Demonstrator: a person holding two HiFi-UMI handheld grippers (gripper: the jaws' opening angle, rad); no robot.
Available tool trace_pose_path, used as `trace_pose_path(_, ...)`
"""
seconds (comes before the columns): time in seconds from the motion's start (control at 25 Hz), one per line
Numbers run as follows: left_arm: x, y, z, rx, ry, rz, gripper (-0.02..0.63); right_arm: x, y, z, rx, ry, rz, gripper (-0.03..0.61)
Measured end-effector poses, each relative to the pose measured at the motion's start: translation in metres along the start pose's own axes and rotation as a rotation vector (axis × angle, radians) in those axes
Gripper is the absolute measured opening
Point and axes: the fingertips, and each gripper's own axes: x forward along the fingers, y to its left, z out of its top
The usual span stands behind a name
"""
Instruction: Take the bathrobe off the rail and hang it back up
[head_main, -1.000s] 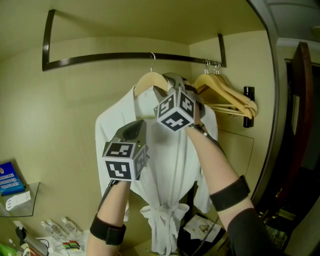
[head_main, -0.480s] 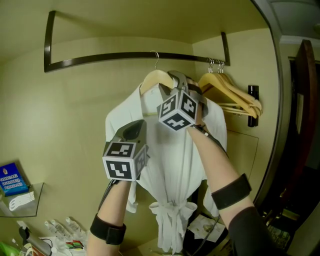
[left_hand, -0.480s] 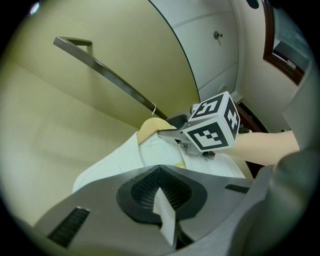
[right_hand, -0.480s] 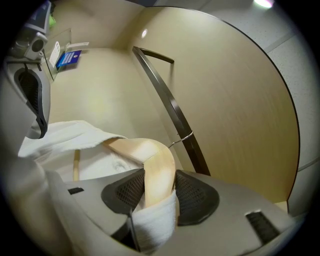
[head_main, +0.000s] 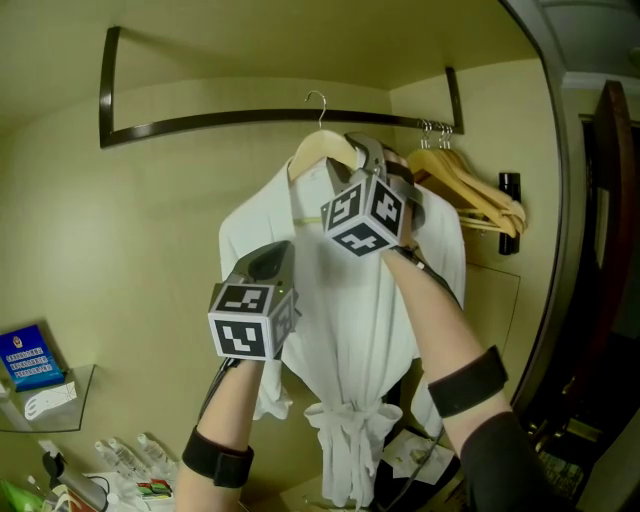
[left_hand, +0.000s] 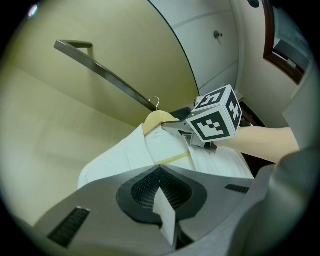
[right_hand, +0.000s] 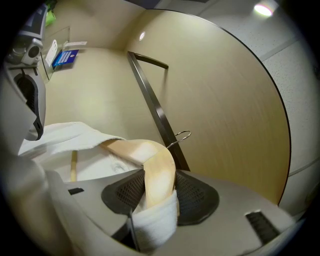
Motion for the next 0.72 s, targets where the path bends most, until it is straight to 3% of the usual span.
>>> trace_pose_path(0.72, -0.060, 0.001, -0.002, -0.024, 0.031, 0.002, 0.002, -0.066, 0.014, 0.030, 0.010, -0.013, 0.013, 0.199)
